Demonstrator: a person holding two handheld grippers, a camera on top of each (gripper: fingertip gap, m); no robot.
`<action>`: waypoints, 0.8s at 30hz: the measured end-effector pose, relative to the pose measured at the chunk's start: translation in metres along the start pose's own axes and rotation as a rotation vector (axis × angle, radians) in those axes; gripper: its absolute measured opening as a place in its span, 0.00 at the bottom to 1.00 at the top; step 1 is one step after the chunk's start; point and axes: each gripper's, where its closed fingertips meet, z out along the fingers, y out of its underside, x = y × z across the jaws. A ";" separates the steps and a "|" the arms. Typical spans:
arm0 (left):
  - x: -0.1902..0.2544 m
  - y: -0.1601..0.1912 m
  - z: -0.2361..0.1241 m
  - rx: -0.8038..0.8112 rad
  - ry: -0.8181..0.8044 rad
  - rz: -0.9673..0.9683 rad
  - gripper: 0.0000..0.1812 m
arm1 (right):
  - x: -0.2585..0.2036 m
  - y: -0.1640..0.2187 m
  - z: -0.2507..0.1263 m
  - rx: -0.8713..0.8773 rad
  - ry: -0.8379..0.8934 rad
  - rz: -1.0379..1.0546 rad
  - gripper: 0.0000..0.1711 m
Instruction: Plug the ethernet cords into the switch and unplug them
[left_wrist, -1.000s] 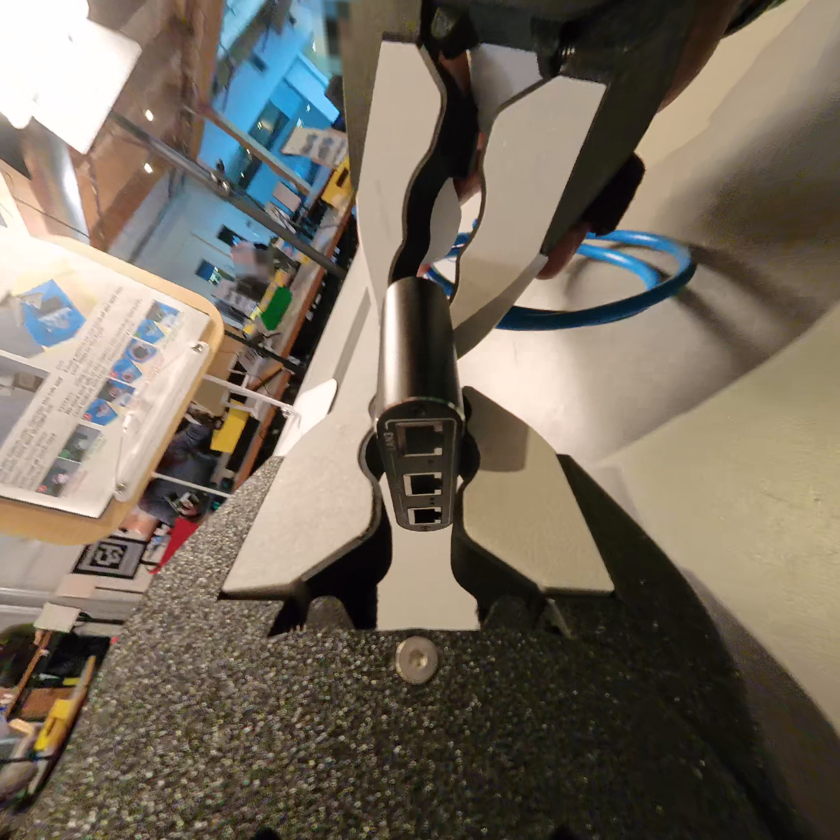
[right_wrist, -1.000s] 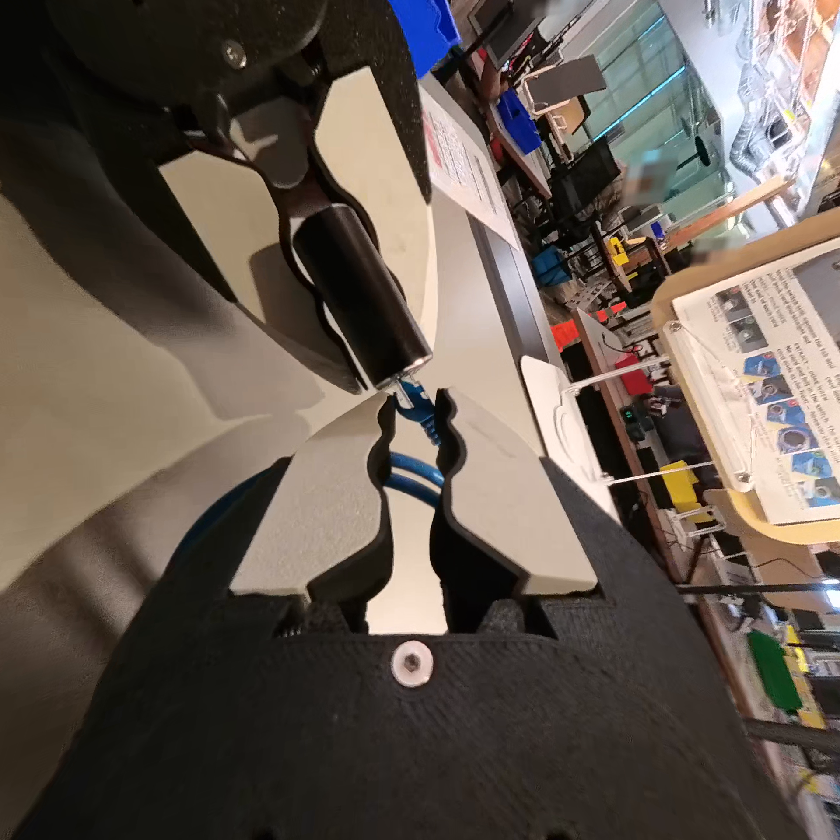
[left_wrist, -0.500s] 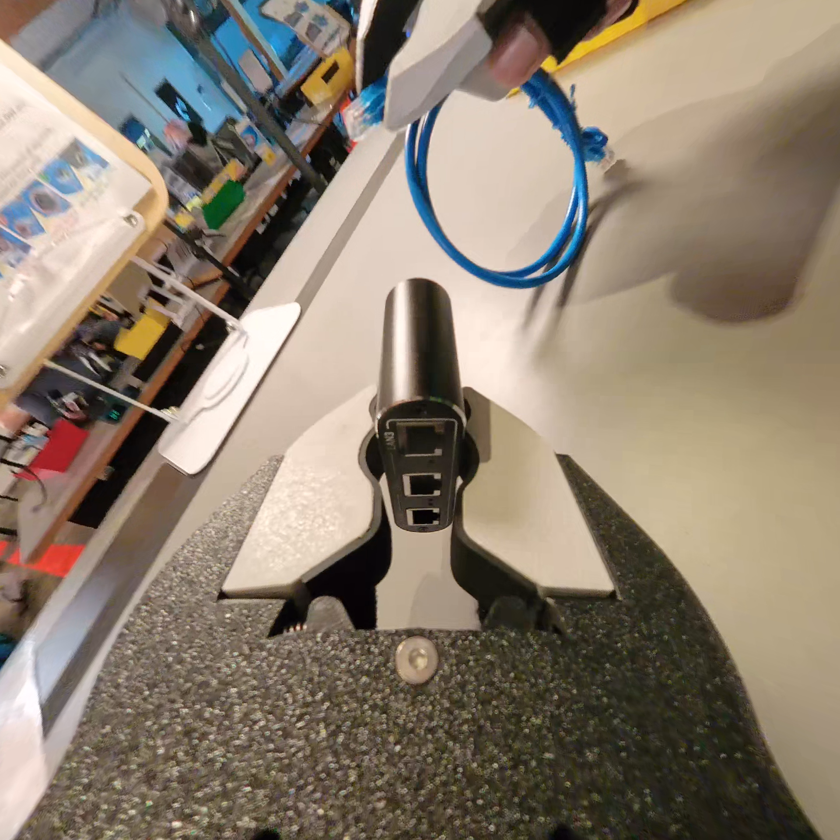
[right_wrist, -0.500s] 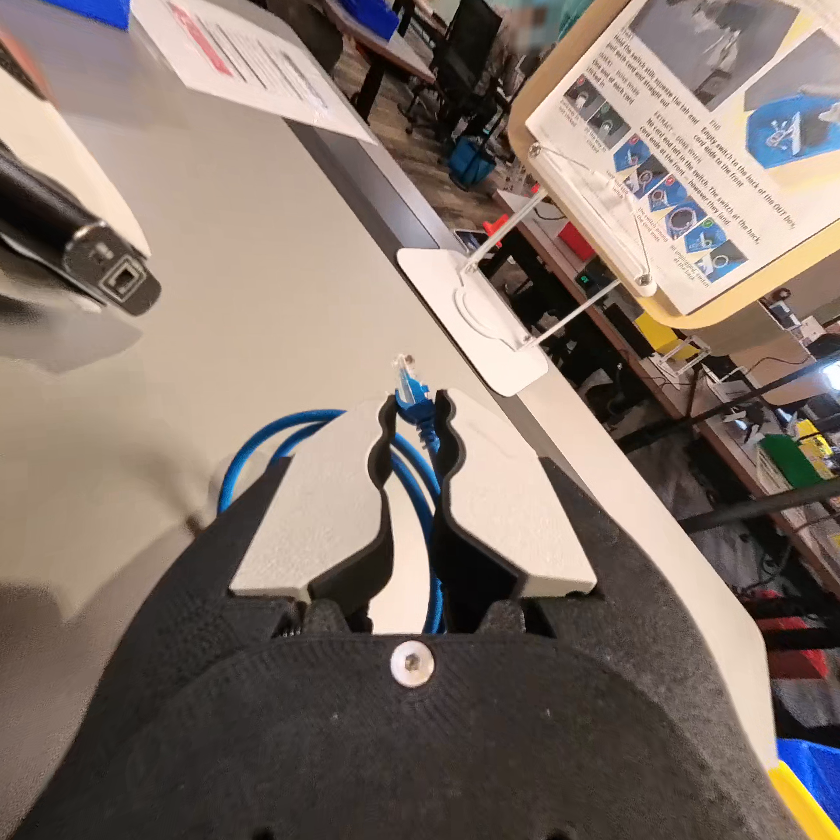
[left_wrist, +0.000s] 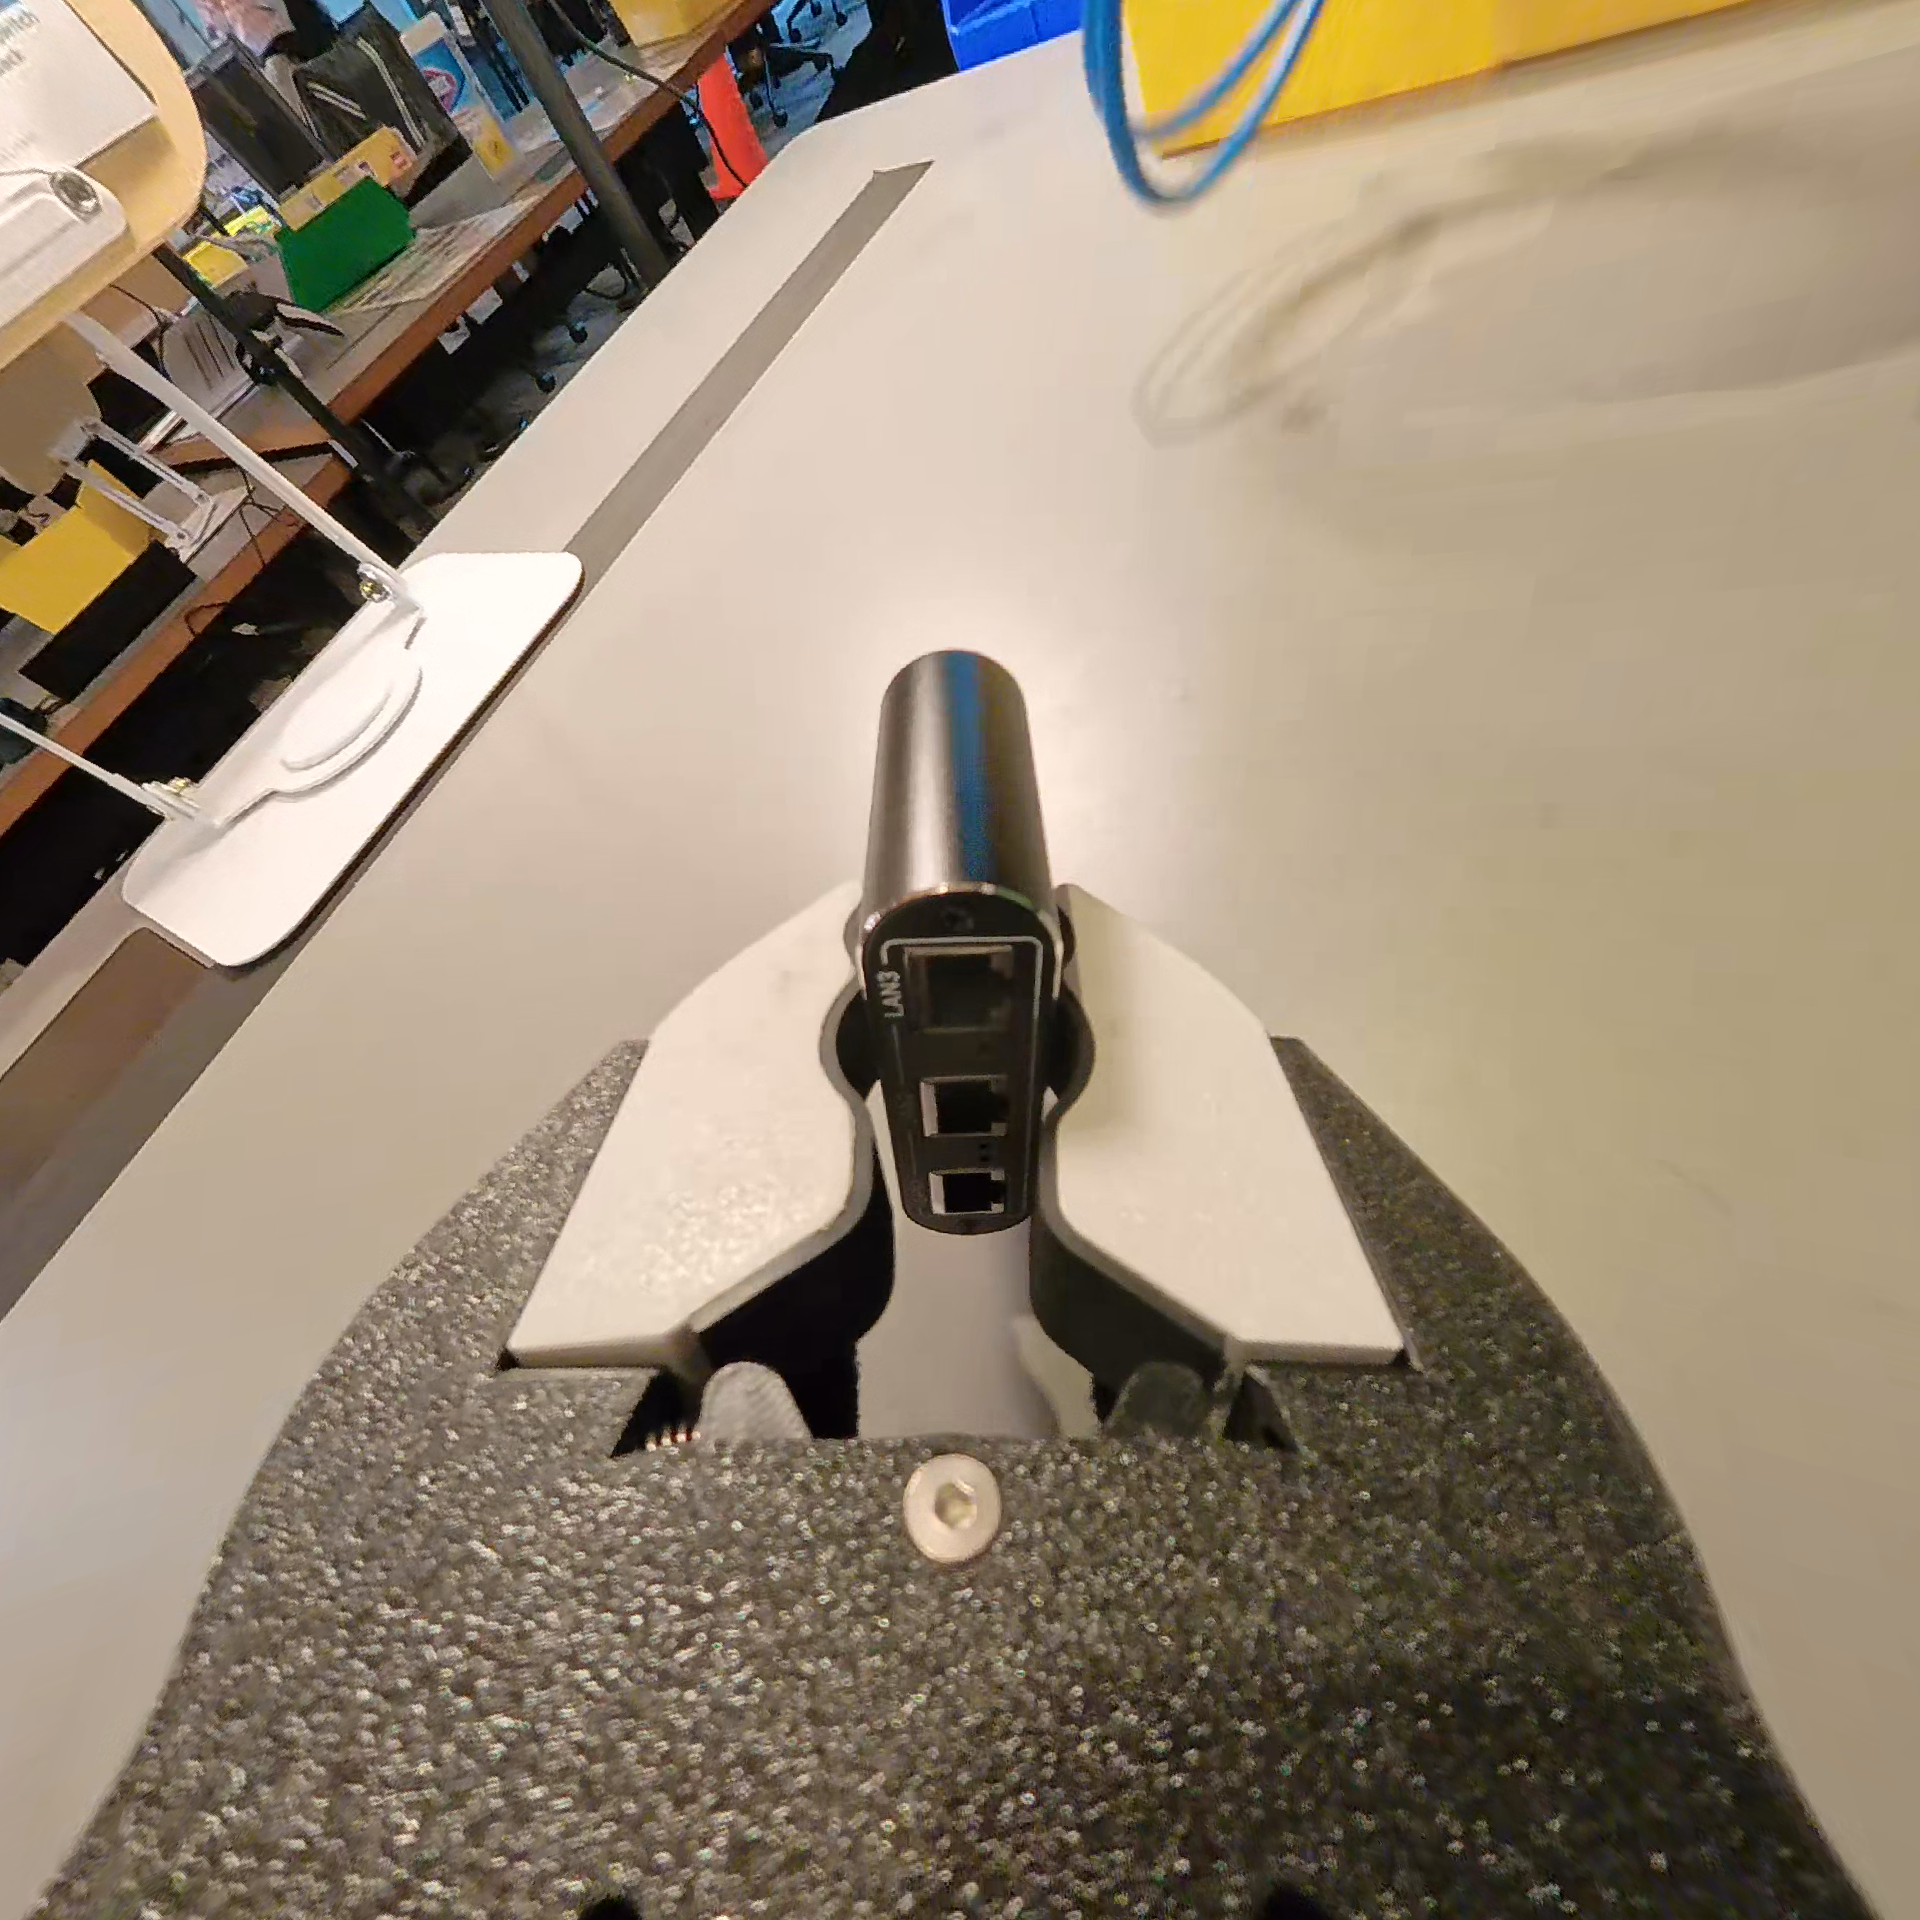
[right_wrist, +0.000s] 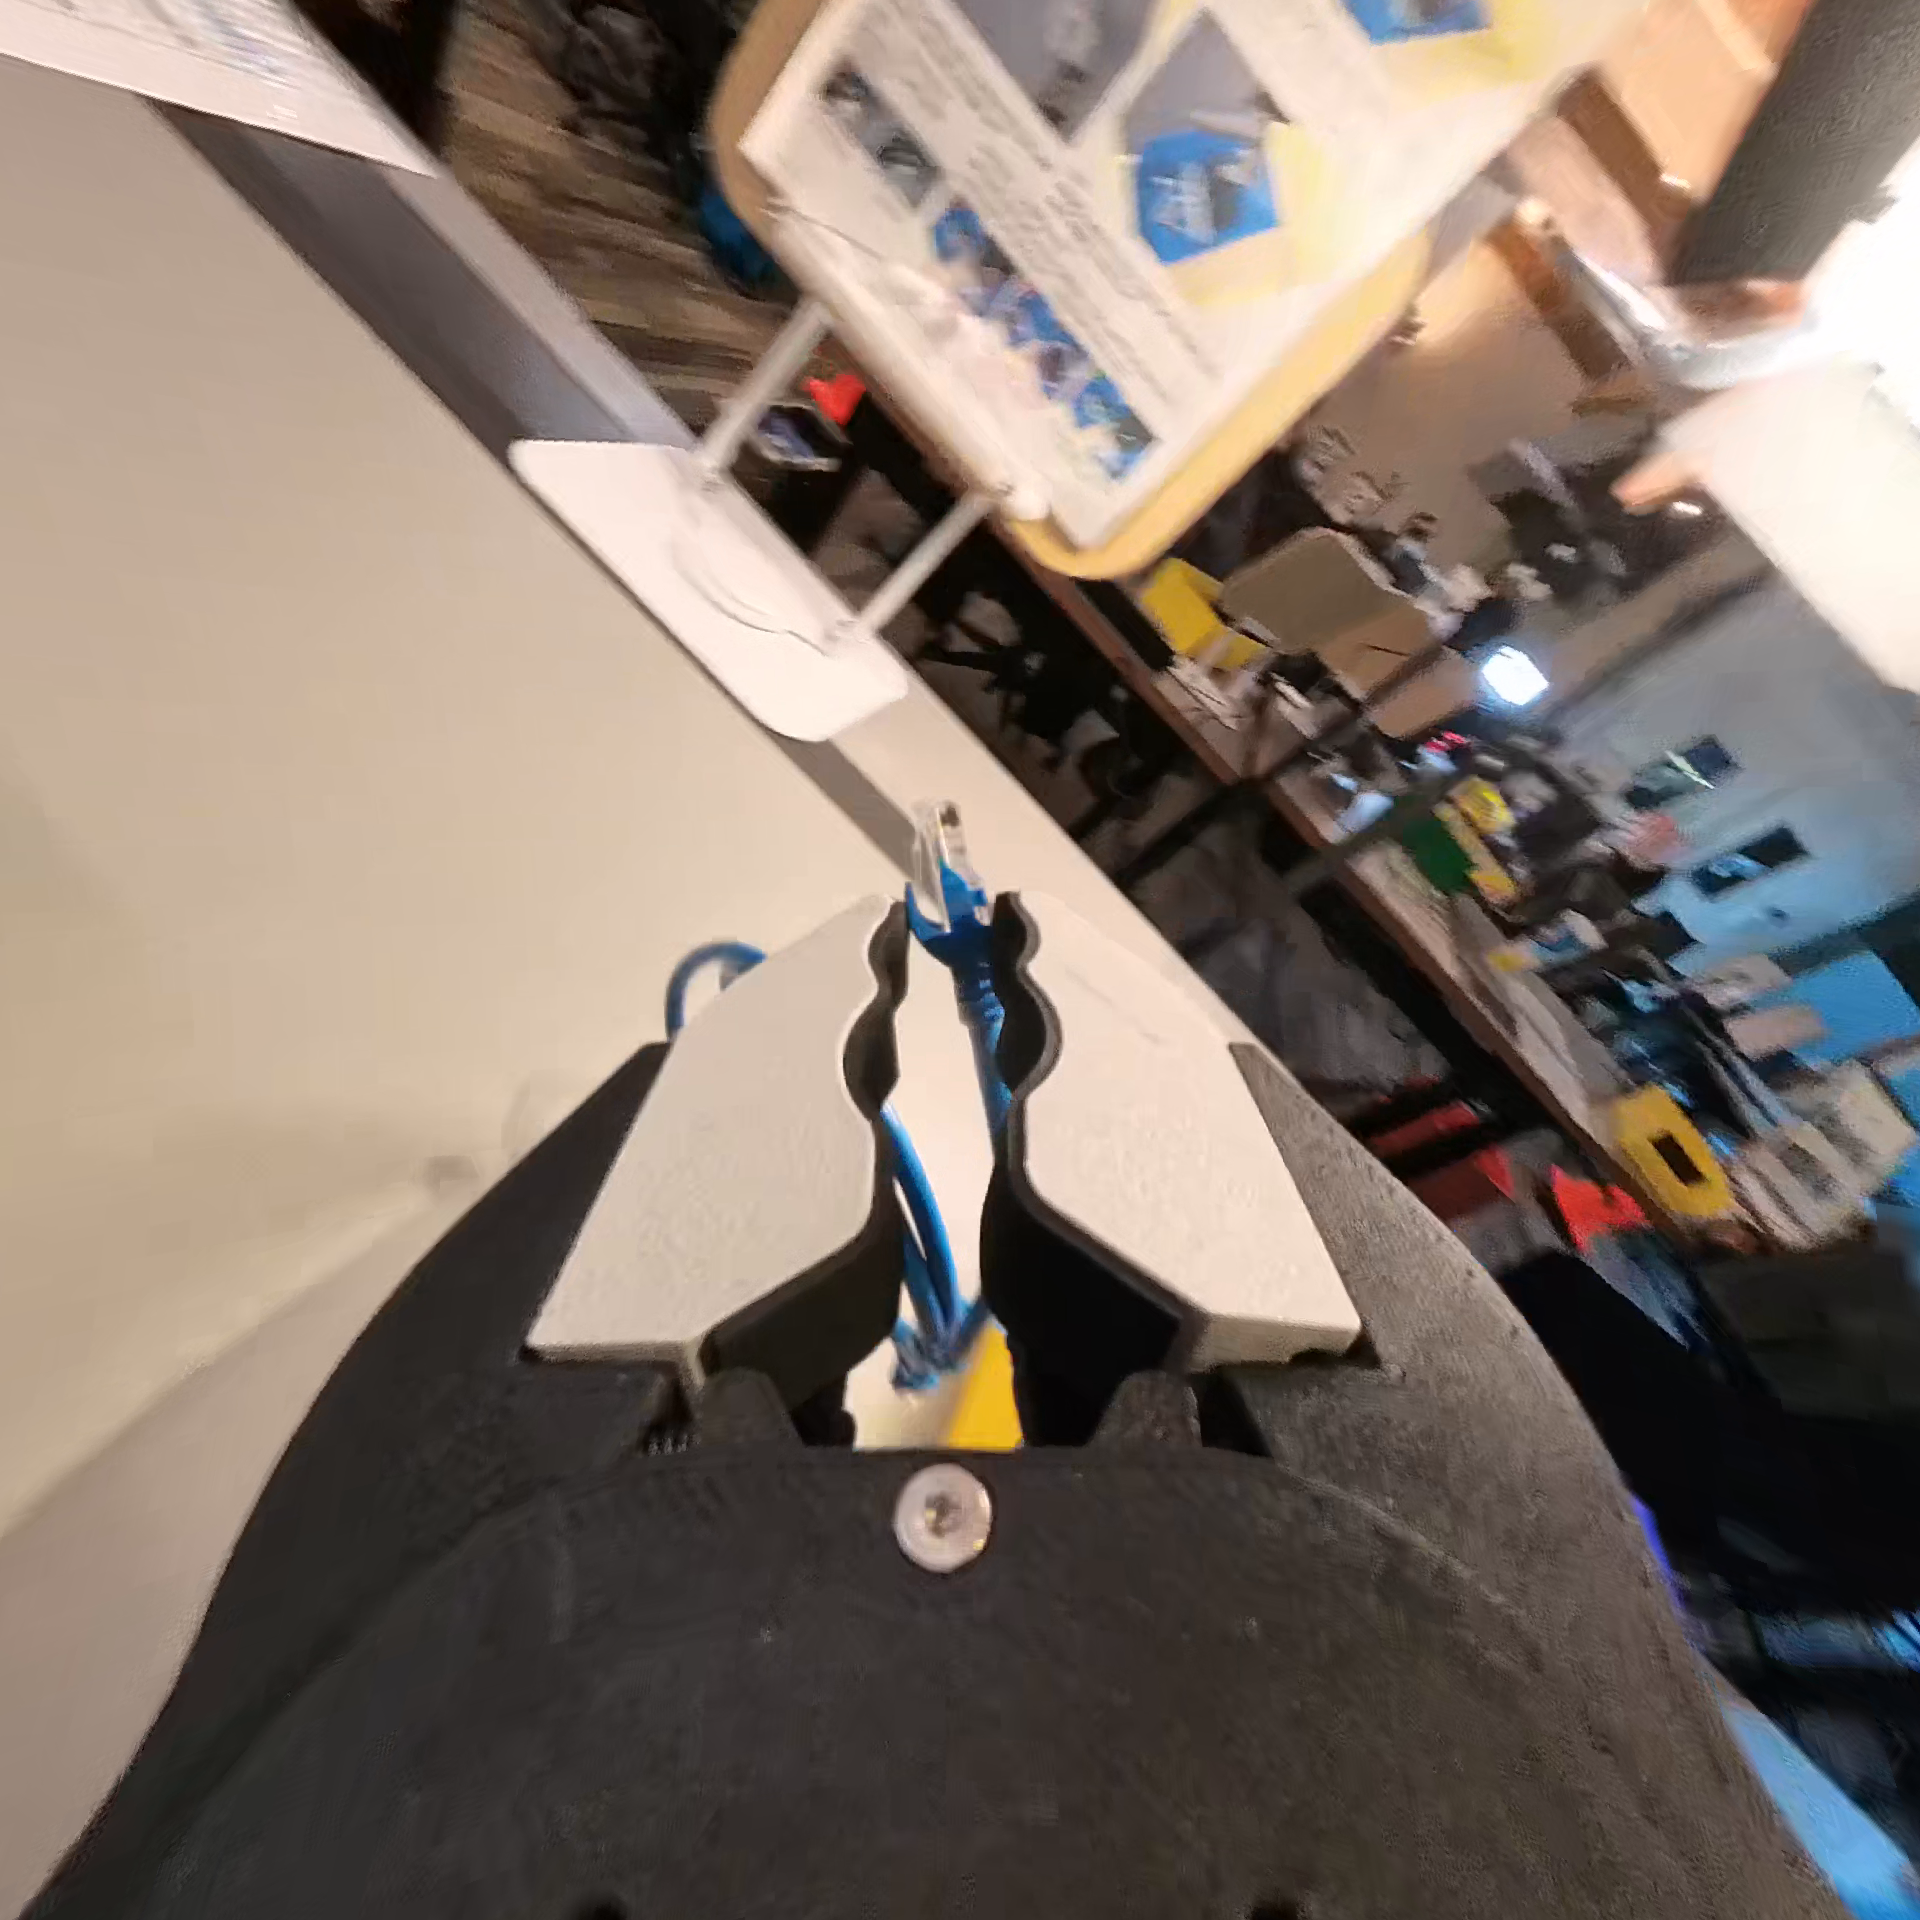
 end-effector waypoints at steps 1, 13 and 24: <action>0.001 0.000 0.000 -0.003 0.001 0.005 0.15 | 0.024 0.003 -0.016 -0.009 0.059 0.007 0.09; 0.005 0.002 0.001 -0.019 -0.002 0.034 0.15 | 0.164 0.072 -0.159 -0.109 0.204 0.207 0.09; 0.008 0.002 0.001 -0.025 0.000 0.046 0.15 | 0.123 0.152 -0.135 -0.412 -0.246 0.243 0.08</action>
